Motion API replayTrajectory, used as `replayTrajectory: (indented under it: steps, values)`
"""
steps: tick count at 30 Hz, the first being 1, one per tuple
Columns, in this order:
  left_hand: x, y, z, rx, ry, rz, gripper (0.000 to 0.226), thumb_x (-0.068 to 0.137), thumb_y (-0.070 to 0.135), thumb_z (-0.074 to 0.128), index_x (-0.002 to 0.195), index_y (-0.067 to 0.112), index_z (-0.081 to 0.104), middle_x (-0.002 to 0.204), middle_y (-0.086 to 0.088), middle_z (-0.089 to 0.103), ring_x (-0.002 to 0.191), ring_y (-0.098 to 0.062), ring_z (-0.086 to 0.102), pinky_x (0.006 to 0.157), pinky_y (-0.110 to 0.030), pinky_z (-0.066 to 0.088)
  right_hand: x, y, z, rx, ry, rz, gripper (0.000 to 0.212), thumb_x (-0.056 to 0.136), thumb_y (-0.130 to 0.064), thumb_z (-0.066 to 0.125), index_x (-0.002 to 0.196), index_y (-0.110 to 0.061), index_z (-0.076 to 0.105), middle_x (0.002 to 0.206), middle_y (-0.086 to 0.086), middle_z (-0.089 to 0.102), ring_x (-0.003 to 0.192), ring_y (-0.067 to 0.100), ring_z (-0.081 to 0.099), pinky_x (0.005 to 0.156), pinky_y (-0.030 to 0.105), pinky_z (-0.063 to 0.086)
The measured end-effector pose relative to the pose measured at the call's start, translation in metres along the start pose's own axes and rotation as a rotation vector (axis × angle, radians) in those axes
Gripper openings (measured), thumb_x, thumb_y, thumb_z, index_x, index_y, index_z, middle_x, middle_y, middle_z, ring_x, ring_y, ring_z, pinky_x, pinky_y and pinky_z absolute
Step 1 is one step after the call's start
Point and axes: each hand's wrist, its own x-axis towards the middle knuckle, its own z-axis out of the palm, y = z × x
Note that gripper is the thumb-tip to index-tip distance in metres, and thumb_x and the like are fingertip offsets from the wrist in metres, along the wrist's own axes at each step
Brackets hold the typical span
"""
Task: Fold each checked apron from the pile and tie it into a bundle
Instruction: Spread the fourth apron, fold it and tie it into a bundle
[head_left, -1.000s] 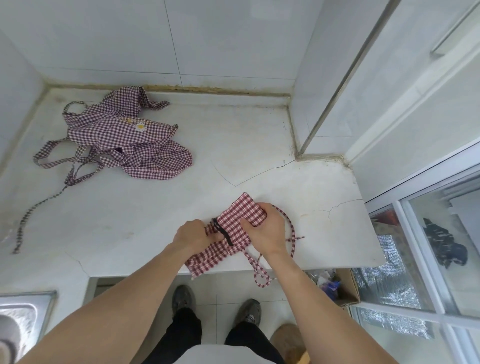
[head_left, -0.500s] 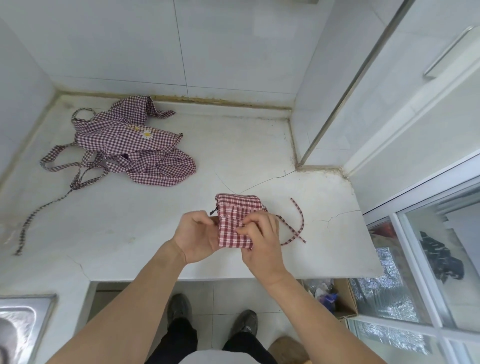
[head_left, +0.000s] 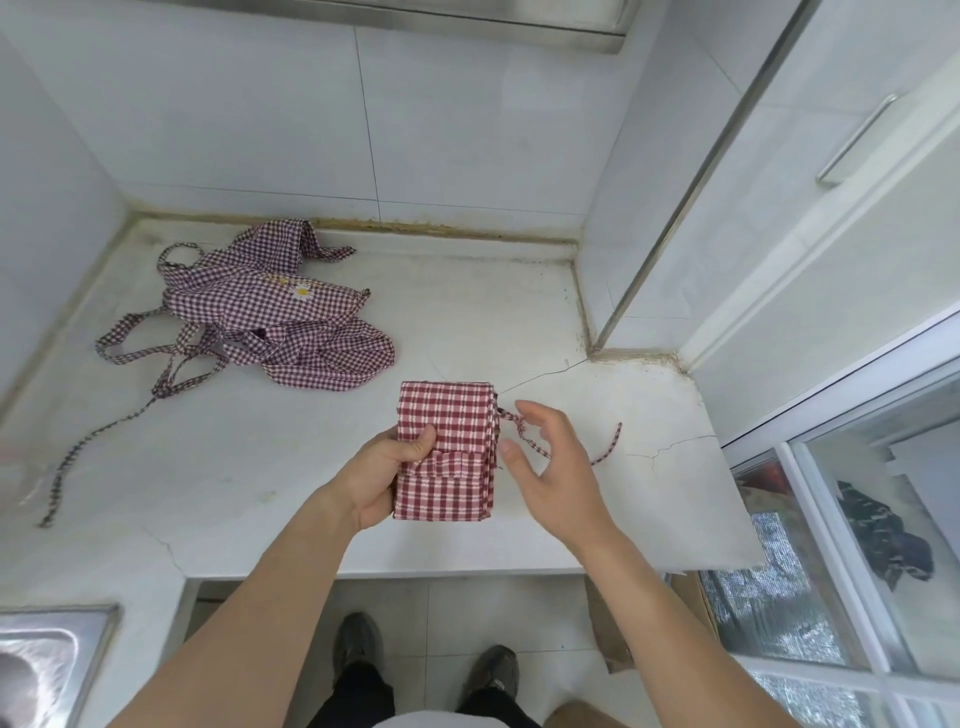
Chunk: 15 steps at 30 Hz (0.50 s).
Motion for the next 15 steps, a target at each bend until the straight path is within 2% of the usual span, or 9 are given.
replayTrajectory:
  steps: [2,4,6,9,10,13,15]
  values:
    - [-0.008,0.004,0.005,-0.055,-0.006,-0.006,0.04,0.085,0.028,0.063,0.119,0.006,0.065,0.113,-0.011,0.074,0.095,-0.026,0.073,0.085,-0.041,0.054,0.005,-0.005,-0.005,0.076,-0.08,0.085,0.04,0.097,-0.041,0.059,0.134,-0.026,0.053,0.124,-0.018,0.06,0.115,-0.007,0.055,0.096,0.013,0.041]
    - [-0.014,0.007,0.01,-0.096,-0.01,-0.007,0.037,0.085,0.029,0.062,0.114,0.007,0.067,0.107,-0.011,0.075,0.09,-0.026,0.074,0.084,-0.043,0.054,0.008,-0.013,-0.005,0.152,-0.086,0.077,0.036,0.095,-0.044,0.055,0.125,-0.024,0.059,0.113,-0.016,0.067,0.107,0.0,0.062,0.091,0.018,0.048]
    - [-0.02,0.008,0.012,-0.105,-0.017,0.009,0.042,0.085,0.036,0.063,0.114,0.007,0.067,0.11,-0.013,0.074,0.094,-0.028,0.073,0.088,-0.044,0.053,0.009,-0.021,0.0,0.224,-0.041,0.061,0.026,0.096,-0.039,0.056,0.112,-0.02,0.064,0.103,-0.011,0.071,0.099,0.007,0.066,0.087,0.022,0.052]
    - [-0.025,0.008,0.009,-0.086,-0.045,0.061,0.068,0.072,0.055,0.078,0.115,0.004,0.07,0.12,-0.018,0.069,0.109,-0.034,0.068,0.093,-0.046,0.054,0.01,-0.029,0.002,0.326,-0.01,0.072,0.013,0.096,-0.028,0.063,0.097,-0.015,0.066,0.092,-0.003,0.072,0.087,0.013,0.067,0.082,0.03,0.054]
    - [-0.026,0.008,0.007,-0.083,-0.043,0.069,0.07,0.073,0.056,0.077,0.116,0.003,0.069,0.121,-0.019,0.069,0.11,-0.035,0.067,0.093,-0.046,0.054,0.01,-0.032,0.0,0.362,-0.024,0.082,0.011,0.094,-0.024,0.065,0.094,-0.013,0.066,0.089,-0.001,0.072,0.084,0.014,0.067,0.079,0.029,0.054]
    - [-0.03,0.011,0.001,-0.053,-0.013,0.09,0.058,0.085,0.047,0.058,0.12,0.001,0.064,0.118,-0.018,0.07,0.105,-0.033,0.069,0.092,-0.045,0.054,0.011,-0.04,-0.011,0.413,-0.073,0.084,0.01,0.09,-0.016,0.07,0.089,-0.006,0.068,0.081,0.003,0.072,0.077,0.015,0.066,0.076,0.027,0.054]
    - [-0.032,0.016,-0.003,-0.023,0.002,0.1,0.053,0.085,0.045,0.056,0.116,0.003,0.066,0.112,-0.016,0.073,0.098,-0.03,0.072,0.087,-0.043,0.055,0.012,-0.045,-0.02,0.381,-0.092,0.089,0.007,0.088,-0.016,0.073,0.088,-0.009,0.071,0.078,0.005,0.072,0.072,0.018,0.064,0.073,0.034,0.055]
